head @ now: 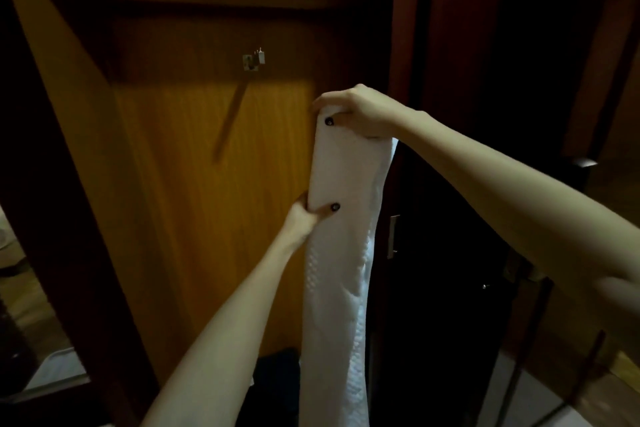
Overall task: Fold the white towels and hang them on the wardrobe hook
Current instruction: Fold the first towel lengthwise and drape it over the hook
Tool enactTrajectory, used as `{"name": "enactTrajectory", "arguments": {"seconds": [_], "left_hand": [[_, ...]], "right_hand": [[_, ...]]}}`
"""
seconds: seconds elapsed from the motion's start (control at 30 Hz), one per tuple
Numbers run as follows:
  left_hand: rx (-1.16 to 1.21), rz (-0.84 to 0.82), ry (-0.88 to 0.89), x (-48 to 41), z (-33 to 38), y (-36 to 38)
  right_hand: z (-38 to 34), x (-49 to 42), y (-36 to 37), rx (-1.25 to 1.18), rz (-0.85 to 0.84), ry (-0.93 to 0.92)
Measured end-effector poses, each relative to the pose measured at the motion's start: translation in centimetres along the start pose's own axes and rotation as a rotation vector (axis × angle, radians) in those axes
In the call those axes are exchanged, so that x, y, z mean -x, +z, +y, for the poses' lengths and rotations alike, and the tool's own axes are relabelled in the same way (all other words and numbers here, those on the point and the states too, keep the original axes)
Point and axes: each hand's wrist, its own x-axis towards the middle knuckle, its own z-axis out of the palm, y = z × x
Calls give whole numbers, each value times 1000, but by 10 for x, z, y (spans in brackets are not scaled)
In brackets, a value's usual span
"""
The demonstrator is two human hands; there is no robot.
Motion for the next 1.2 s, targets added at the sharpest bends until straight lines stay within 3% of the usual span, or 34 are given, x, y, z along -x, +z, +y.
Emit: {"name": "enactTrajectory", "arguments": {"seconds": [0.23,0.4,0.63,0.73,0.83,1.0,1.1,1.2], "left_hand": [[-137,-98,-144,0,-37,-19],[-194,-122,-142,1,-59,-42],[-280,-33,-5,-8,-62,-46],[-337,-88,53,-15,-45,-41],[-375,-131,100,-19,-22,-30],[-360,-171,182,-13,6,-21],[-370,-161,205,-4,12,-25],[-336,-122,203,6,9,-24]], "right_hand": [[10,-5,-16,-12,184,54],[38,13,-10,58,201,249],[55,55,48,267,212,407],[52,73,75,334,143,379],[37,81,106,130,69,245],[11,76,134,-588,-120,274],[6,72,131,-696,-276,313],[2,65,124,-627,-382,320]]}}
